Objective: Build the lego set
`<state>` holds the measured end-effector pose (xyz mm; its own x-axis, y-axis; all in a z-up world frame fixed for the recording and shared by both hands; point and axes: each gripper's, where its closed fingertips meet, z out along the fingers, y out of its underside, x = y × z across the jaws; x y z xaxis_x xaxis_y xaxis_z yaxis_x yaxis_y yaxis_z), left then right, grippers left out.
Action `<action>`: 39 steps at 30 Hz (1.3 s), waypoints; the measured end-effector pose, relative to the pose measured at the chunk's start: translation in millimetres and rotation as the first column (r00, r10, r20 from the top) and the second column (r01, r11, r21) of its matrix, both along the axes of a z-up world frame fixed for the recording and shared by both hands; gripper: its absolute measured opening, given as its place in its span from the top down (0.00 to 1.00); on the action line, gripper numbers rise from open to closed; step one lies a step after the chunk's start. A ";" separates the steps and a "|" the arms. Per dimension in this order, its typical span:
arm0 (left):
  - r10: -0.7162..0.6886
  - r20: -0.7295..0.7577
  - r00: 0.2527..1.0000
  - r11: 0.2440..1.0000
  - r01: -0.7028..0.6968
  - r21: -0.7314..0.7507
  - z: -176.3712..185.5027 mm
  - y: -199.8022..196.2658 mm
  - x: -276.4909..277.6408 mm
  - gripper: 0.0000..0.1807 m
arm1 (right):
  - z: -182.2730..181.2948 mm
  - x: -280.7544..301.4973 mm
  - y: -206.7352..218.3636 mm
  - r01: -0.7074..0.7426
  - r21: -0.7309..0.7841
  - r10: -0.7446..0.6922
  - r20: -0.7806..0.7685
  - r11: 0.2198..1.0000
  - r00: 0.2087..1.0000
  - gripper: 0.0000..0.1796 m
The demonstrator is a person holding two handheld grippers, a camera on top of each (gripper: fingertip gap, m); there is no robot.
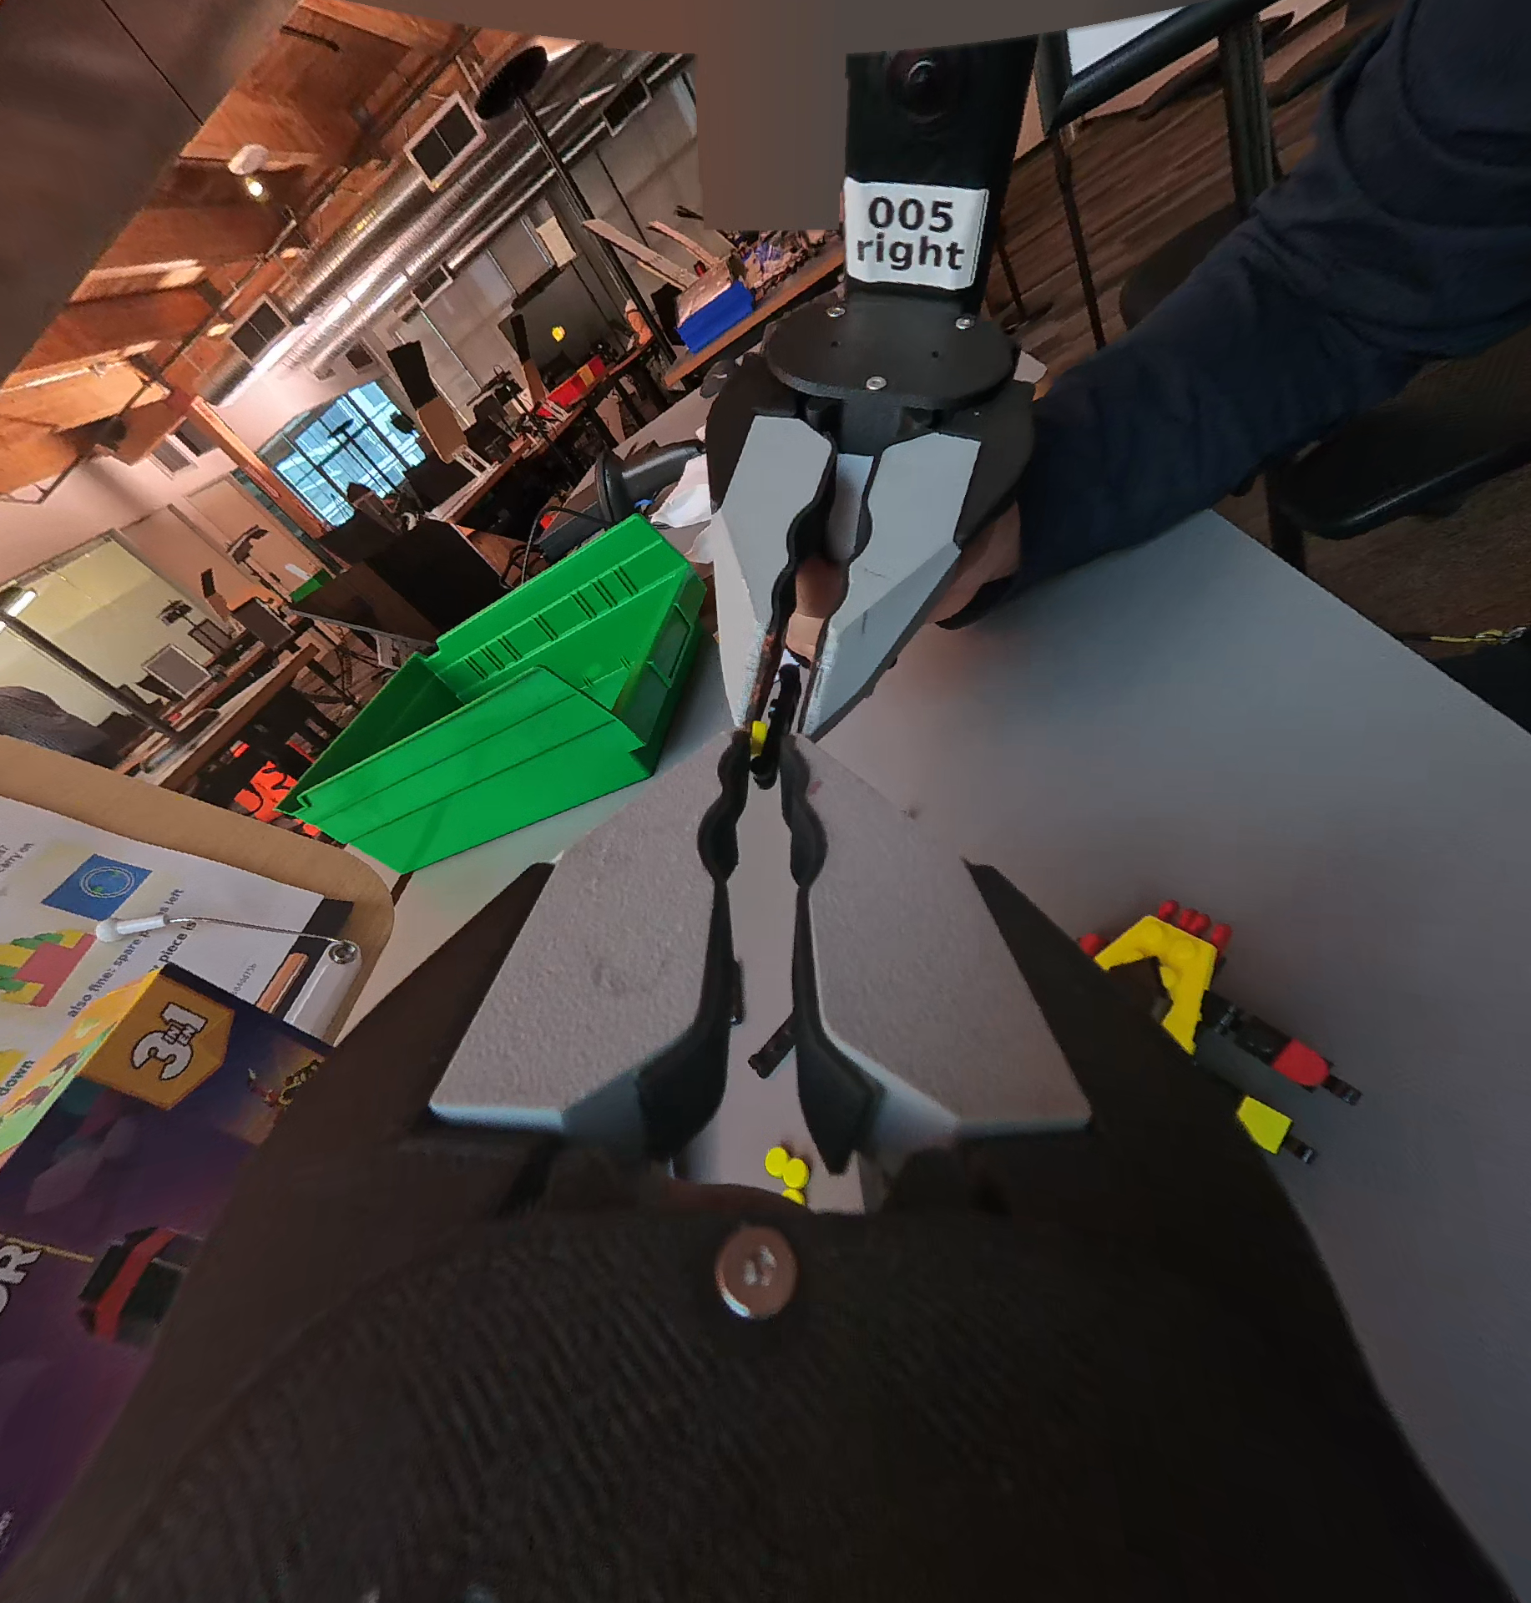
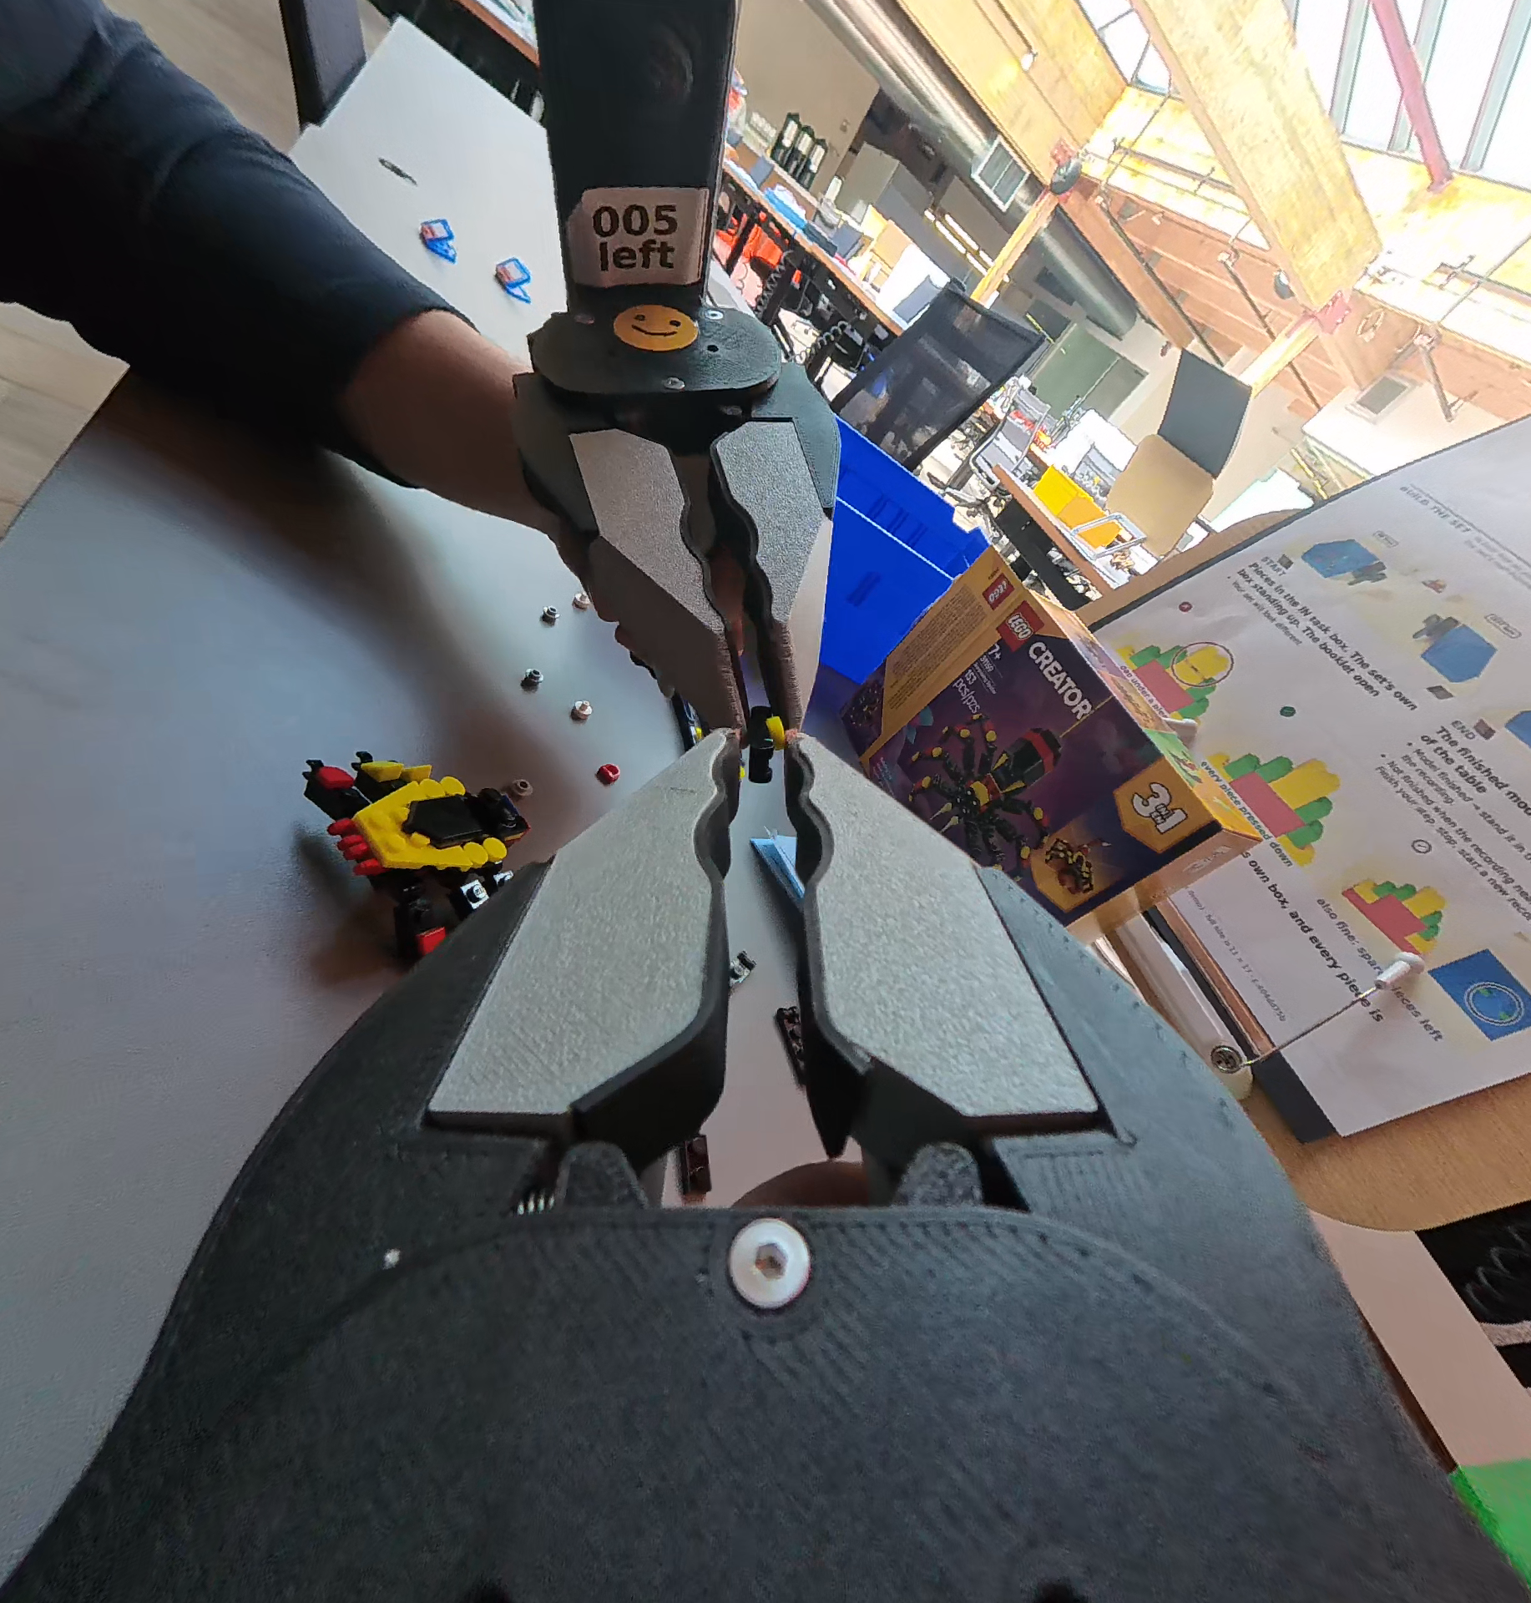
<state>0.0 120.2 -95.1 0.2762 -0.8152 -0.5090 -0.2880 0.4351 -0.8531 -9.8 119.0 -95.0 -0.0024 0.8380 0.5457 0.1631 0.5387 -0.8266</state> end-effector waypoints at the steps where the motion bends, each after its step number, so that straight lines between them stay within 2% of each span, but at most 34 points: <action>1: 0.000 0.002 1.000 1.000 0.000 -0.003 0.3 -0.1 0.2 0.98 | 0.3 0.0 -0.2 -0.001 -0.002 0.001 -0.002 1.000 1.000 0.96; 11: -0.026 -0.005 1.000 1.000 0.026 -0.009 1.0 -4.2 0.1 0.98 | 0.7 0.1 -4.4 -0.036 -0.024 0.036 -0.006 0.999 0.999 0.97; 21: -0.061 -0.021 0.998 0.998 0.061 0.004 3.5 -12.6 1.5 0.98 | 2.9 2.2 -12.0 -0.029 0.080 0.028 0.015 0.996 1.000 0.98; 31: 0.015 -0.114 0.993 0.994 -0.002 0.110 -0.7 -7.1 -0.1 0.98 | -2.6 -1.0 -6.0 -0.055 -0.041 0.055 0.006 0.998 0.998 0.96; 34: 0.014 -0.143 0.990 0.993 0.003 0.117 -3.8 -9.7 3.2 0.98 | -6.6 -1.3 -7.7 -0.054 0.002 0.054 0.030 0.999 0.998 0.94; 39: 0.034 -0.153 0.988 0.992 -0.015 0.122 -5.4 -6.3 1.3 0.98 | -10.0 -1.4 -3.1 -0.026 0.069 0.023 0.053 0.997 0.998 0.97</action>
<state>1.3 113.9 -100.5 0.2061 -0.7394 -0.6409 -0.4240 0.5228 -0.7395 -11.2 115.9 -105.0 -0.0526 0.7971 0.6016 0.1914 0.5993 -0.7773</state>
